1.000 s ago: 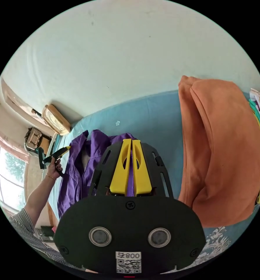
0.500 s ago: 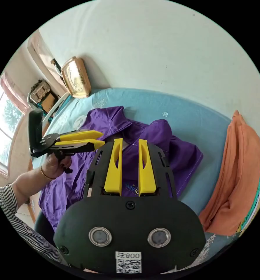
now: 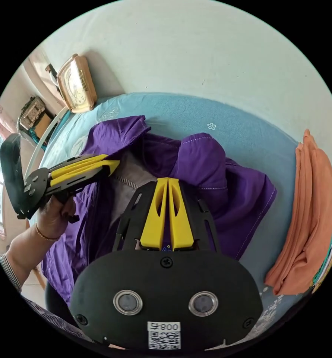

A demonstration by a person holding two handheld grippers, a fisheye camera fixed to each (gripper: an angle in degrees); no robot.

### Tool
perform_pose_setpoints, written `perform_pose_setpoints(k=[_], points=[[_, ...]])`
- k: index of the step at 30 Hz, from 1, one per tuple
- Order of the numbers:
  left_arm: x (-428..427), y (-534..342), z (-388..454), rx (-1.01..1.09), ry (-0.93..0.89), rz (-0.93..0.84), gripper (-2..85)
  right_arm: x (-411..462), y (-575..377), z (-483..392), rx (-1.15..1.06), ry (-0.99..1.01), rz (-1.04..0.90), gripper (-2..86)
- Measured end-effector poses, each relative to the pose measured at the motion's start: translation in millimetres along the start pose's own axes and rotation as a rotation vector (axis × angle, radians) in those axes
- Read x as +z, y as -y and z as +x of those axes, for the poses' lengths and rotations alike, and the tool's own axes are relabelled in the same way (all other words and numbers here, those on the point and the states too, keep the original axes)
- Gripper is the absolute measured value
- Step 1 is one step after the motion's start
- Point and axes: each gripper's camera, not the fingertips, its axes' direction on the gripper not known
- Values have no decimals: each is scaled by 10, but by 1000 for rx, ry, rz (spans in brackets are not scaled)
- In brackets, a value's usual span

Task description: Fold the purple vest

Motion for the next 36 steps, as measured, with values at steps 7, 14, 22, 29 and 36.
perform_pose_setpoints(k=[7, 14, 22, 29, 36], points=[[84, -4, -32, -37, -63, 28, 14, -239, -187, 247, 117, 441, 239, 4], [-40, -186, -198, -116, -54, 119, 14, 139, -66, -166, -37, 35, 14, 66], [-52, -314, -260, -105, -53, 122, 14, 506, -131, -588, -153, -294, -9, 71], [-127, -405, -383, -159, -136, 190, 15, 262, -254, -195, 15, -49, 104, 25], [206, -304, -194, -72, -133, 94, 19, -235, -546, 245, 140, 398, 422, 16]])
